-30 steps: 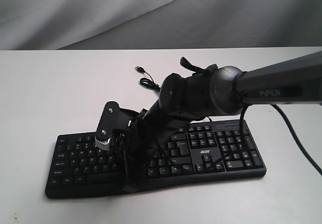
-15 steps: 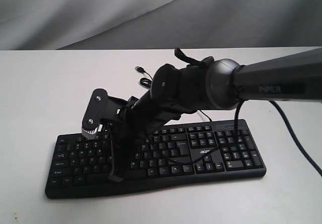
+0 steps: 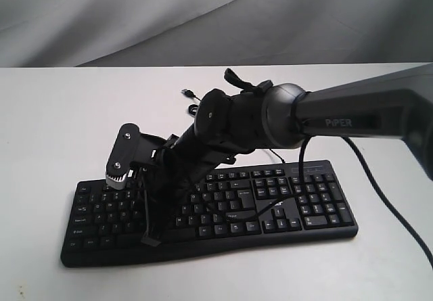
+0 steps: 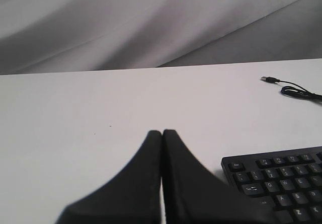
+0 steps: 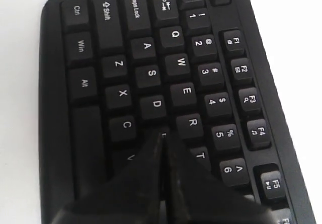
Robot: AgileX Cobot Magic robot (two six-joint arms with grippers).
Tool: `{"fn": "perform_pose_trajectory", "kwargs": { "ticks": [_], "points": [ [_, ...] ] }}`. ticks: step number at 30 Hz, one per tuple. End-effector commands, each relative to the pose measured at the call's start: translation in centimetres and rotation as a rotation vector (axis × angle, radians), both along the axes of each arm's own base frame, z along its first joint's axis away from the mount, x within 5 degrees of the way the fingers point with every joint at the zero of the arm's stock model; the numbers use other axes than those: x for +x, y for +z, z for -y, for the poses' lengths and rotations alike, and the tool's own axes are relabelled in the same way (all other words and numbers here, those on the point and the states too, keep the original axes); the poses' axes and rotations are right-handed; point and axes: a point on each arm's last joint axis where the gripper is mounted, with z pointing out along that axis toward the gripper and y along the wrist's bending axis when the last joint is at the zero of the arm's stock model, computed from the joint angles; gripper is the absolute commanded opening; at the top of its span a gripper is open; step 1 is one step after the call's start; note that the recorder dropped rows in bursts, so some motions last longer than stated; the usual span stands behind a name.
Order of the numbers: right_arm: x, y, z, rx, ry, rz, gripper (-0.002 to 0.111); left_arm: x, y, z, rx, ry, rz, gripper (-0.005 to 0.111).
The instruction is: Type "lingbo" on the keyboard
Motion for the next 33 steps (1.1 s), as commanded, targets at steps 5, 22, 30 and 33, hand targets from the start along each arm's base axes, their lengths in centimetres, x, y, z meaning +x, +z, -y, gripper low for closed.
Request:
{"fn": "perform_pose_trajectory", "kwargs": {
  "ticks": [5, 22, 30, 33],
  "points": [
    [-0.1, 0.2, 0.0, -0.004, 0.002, -0.007, 0.000, 0.0, 0.0, 0.0, -0.001, 0.000, 0.012, 0.000],
    [0.2, -0.6, 0.0, -0.016, -0.015, 0.001, 0.000, 0.0, 0.0, 0.0, -0.001, 0.000, 0.012, 0.000],
    [0.3, -0.7, 0.0, -0.018, -0.017, 0.008, 0.000, 0.0, 0.0, 0.0, -0.001, 0.000, 0.012, 0.000],
    [0.3, -0.9, 0.0, -0.021, -0.016, 0.004, 0.000, 0.0, 0.0, 0.0, -0.001, 0.000, 0.012, 0.000]
  ]
}}
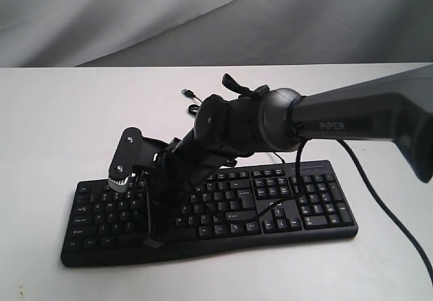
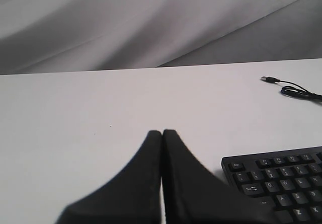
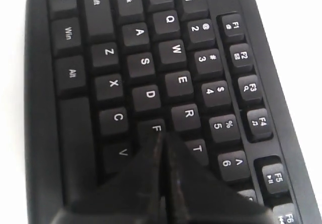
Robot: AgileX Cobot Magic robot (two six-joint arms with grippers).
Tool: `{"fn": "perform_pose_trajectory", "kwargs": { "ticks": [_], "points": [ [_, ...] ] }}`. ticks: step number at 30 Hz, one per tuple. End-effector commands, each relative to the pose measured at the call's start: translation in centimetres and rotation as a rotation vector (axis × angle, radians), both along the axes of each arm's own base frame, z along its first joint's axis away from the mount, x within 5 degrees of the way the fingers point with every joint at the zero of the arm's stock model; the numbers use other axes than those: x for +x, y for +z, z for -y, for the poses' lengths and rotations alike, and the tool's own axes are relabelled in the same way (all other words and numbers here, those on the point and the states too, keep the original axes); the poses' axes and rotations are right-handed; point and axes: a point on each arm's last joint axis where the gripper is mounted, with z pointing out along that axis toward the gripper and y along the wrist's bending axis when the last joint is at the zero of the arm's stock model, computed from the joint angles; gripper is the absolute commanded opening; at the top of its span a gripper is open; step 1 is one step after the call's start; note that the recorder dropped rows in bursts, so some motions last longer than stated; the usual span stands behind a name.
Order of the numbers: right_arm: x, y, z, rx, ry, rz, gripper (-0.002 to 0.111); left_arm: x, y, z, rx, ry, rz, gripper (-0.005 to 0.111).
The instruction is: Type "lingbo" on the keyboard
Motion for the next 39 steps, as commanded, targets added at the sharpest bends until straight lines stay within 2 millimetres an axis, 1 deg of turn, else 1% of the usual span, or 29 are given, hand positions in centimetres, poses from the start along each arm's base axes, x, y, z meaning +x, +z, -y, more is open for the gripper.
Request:
{"fn": "perform_pose_trajectory", "kwargs": {
  "ticks": [1, 3, 5, 9, 11, 14, 23, 28, 39],
  "points": [
    [0.1, -0.3, 0.0, -0.004, -0.005, -0.002, 0.000, 0.0, 0.0, 0.0, -0.001, 0.000, 0.012, 0.000],
    [0.1, -0.8, 0.0, -0.010, -0.007, -0.011, 0.000, 0.0, 0.0, 0.0, -0.001, 0.000, 0.012, 0.000],
    [0.1, -0.7, 0.0, -0.011, -0.003, -0.012, 0.000, 0.0, 0.0, 0.0, -0.001, 0.000, 0.012, 0.000],
    [0.0, 1.7, 0.0, 0.020, 0.007, 0.029, 0.000, 0.0, 0.0, 0.0, -0.001, 0.000, 0.012, 0.000],
    [-0.2, 2.4, 0.2, 0.016, 0.005, 0.008, 0.000, 0.0, 0.0, 0.0, -0.001, 0.000, 0.012, 0.000],
    [-0.8, 2.2, 0.6, -0.041, 0.013, -0.059, 0.000, 0.0, 0.0, 0.0, -0.001, 0.000, 0.012, 0.000],
    [-1.3, 1.8, 0.5, -0.051, 0.020, -0.068, 0.000, 0.0, 0.0, 0.0, -0.001, 0.000, 0.012, 0.000],
    [-1.2, 0.7, 0.4, -0.054, 0.023, -0.072, 0.000, 0.0, 0.0, 0.0, -0.001, 0.000, 0.012, 0.000],
    [-1.2, 0.6, 0.4, -0.058, 0.025, -0.072, 0.000, 0.0, 0.0, 0.0, -0.001, 0.000, 0.012, 0.000]
  ]
}}
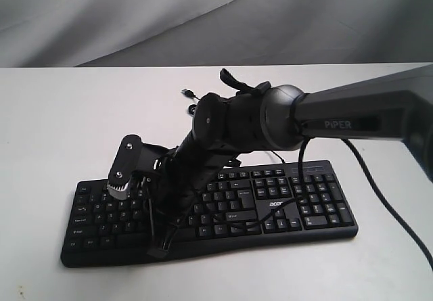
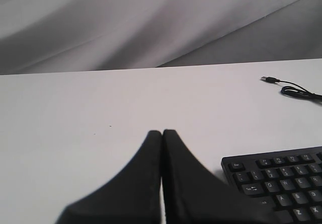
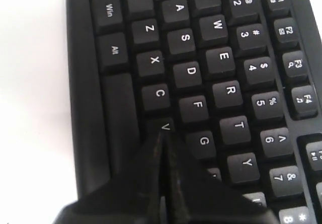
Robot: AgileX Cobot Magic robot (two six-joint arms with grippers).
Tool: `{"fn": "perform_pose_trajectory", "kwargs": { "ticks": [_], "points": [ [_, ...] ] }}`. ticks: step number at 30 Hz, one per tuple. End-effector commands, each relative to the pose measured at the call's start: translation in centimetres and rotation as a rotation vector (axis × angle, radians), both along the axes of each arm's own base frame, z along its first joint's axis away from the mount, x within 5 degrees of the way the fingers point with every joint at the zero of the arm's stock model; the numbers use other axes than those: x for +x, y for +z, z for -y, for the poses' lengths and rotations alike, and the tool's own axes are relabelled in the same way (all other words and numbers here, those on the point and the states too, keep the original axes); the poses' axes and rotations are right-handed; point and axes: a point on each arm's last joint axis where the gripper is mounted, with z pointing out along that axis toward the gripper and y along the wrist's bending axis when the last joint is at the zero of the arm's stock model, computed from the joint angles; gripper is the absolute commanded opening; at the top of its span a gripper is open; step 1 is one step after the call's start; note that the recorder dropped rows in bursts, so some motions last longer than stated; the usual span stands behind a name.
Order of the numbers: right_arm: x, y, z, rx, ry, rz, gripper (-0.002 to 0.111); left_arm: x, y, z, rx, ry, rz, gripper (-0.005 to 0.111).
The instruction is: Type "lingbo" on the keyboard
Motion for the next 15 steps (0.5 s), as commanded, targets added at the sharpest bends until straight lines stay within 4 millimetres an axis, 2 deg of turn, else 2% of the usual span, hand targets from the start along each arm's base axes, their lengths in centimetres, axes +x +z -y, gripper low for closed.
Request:
{"fn": "perform_pose_trajectory", "kwargs": {
  "ticks": [1, 9, 15],
  "points": [
    [-0.1, -0.1, 0.0, 0.000, 0.005, -0.001, 0.000, 0.0, 0.0, 0.0, -0.001, 0.000, 0.012, 0.000],
    [-0.2, -1.0, 0.1, -0.019, 0.010, -0.022, 0.000, 0.0, 0.0, 0.0, -0.001, 0.000, 0.012, 0.000],
    [-0.2, 1.8, 0.3, -0.002, 0.010, 0.030, 0.000, 0.0, 0.0, 0.0, -0.001, 0.000, 0.012, 0.000]
  ]
}}
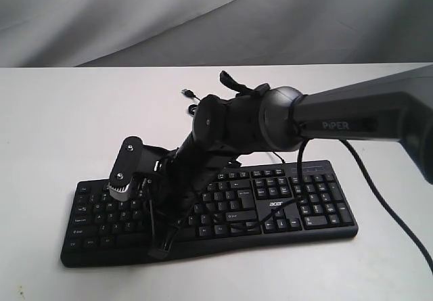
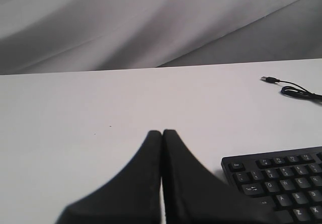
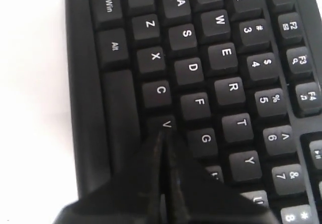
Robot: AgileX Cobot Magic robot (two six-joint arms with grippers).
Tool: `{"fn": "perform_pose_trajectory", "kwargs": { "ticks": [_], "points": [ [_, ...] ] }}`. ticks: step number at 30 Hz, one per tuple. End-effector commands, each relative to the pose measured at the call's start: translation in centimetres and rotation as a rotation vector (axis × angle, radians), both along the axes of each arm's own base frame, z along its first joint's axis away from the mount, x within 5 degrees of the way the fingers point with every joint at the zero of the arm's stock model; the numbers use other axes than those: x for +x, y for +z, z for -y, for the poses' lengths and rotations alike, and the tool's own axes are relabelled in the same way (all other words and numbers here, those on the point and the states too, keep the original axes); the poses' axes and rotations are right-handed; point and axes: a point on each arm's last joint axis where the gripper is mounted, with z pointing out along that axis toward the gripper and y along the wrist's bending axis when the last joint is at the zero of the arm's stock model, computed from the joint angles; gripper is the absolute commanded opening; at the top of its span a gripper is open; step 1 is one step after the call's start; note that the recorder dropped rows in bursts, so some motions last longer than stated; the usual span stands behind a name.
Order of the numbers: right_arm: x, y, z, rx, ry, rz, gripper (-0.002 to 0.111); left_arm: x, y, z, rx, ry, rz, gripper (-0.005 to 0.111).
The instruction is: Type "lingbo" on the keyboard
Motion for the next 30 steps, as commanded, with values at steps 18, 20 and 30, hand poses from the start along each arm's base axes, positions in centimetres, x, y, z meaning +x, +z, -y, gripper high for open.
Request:
{"fn": "perform_pose_trajectory", "kwargs": {
  "ticks": [18, 20, 30],
  "points": [
    [4.1, 2.5, 5.8, -0.025, -0.147, 0.026, 0.000, 0.0, 0.0, 0.0, -0.001, 0.000, 0.012, 0.000],
    [3.9, 2.5, 5.5, -0.015, -0.135, 0.025, 0.000, 0.0, 0.0, 0.0, -0.001, 0.000, 0.012, 0.000],
    [3.5, 1.8, 5.3, -0.024, -0.124, 0.018, 0.000, 0.0, 0.0, 0.0, -0.001, 0.000, 0.012, 0.000]
  ]
}}
